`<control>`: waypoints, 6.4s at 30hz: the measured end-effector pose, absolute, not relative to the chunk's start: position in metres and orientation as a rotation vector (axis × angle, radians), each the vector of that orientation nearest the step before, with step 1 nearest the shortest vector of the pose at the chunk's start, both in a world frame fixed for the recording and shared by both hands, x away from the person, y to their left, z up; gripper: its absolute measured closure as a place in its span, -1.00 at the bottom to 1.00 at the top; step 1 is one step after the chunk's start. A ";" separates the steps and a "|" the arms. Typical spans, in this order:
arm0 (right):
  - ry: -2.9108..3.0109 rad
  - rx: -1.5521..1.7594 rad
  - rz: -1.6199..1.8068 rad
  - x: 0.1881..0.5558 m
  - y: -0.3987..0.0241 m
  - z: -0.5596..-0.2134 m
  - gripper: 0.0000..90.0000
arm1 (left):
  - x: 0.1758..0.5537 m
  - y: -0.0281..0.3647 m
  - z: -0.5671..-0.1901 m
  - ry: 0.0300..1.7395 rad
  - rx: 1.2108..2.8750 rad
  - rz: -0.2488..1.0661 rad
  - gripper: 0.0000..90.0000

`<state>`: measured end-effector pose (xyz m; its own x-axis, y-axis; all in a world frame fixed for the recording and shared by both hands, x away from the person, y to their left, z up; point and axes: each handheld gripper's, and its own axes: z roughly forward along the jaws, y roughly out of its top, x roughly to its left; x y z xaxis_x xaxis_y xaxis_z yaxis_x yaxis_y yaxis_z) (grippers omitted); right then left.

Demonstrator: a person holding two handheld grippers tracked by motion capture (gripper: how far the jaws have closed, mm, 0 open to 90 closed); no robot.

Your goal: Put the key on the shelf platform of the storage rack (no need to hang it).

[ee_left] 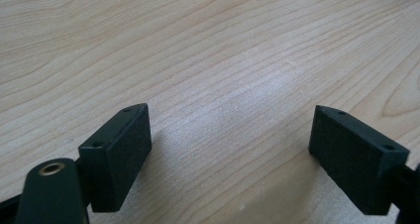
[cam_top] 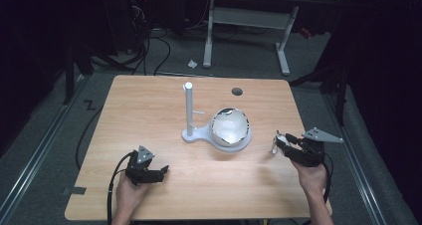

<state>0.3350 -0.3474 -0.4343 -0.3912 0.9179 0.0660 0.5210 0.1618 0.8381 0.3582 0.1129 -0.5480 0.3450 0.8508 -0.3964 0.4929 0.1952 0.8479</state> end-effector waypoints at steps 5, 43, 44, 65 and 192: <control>1.994 1.328 1.164 0.334 -0.341 -0.427 0.19 | 0.358 0.113 -0.548 1.301 1.453 0.390 -0.62; 2.099 1.079 1.359 0.350 -0.279 -0.370 0.19 | 0.358 0.113 -0.548 1.312 1.440 0.398 -0.59; 2.099 1.076 1.358 0.351 -0.278 -0.369 0.19 | 0.358 0.113 -0.548 1.312 1.440 0.399 -0.59; 2.115 1.106 1.317 0.380 -0.260 -0.375 0.19 | 0.358 0.114 -0.548 1.313 1.442 0.398 -0.59; 2.188 1.252 1.210 0.419 -0.254 -0.419 0.21 | 0.358 0.113 -0.548 1.315 1.437 0.402 -0.59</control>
